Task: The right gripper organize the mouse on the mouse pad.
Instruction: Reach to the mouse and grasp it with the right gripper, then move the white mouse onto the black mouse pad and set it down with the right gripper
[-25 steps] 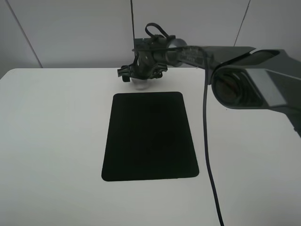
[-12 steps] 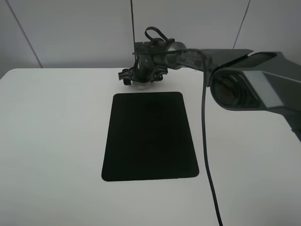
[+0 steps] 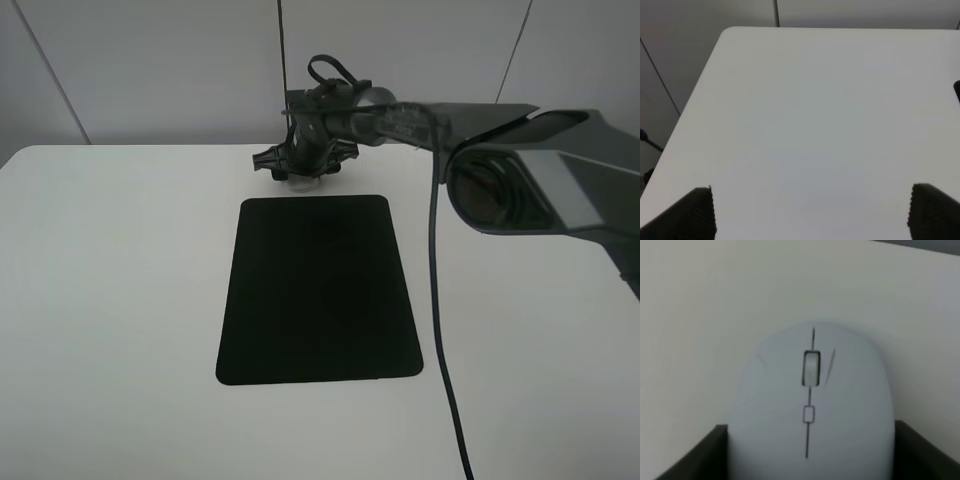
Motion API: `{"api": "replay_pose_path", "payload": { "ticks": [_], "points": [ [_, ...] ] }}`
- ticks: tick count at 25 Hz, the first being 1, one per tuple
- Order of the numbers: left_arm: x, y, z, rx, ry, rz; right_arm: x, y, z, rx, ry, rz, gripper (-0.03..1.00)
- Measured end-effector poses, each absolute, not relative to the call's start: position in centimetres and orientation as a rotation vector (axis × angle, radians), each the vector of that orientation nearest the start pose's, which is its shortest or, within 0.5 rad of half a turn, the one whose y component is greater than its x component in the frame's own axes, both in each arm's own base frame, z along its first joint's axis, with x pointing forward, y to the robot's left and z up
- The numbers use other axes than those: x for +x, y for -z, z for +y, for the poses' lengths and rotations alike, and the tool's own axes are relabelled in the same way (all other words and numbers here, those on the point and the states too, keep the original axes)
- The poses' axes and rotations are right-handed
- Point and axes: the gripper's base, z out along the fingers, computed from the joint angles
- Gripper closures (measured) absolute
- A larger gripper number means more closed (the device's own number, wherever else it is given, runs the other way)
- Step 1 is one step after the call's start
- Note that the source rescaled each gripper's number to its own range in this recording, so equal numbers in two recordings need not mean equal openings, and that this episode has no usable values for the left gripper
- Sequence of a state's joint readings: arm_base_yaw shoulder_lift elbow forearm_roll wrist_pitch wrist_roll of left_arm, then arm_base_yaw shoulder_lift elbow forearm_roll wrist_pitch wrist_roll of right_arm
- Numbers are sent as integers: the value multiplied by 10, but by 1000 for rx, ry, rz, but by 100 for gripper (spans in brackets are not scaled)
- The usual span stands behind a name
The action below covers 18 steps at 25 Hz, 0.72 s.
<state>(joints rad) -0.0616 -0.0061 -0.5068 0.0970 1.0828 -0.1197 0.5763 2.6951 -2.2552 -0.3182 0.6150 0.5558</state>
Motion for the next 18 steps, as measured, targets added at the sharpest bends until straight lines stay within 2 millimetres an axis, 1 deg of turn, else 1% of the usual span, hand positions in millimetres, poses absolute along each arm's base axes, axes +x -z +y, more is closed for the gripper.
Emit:
{"api": "replay_pose_path", "payload": {
  "ticks": [8, 11, 18],
  "points": [
    [-7, -278, 8, -66, -3, 2049, 484, -72, 295, -277, -134, 2482, 97],
    [-7, -278, 8, -66, -3, 2049, 484, -78, 293, -269, -121, 2492, 97],
    [-7, -278, 8, -66, -3, 2049, 480, -119, 287, -234, -91, 2514, 97]
  ]
}}
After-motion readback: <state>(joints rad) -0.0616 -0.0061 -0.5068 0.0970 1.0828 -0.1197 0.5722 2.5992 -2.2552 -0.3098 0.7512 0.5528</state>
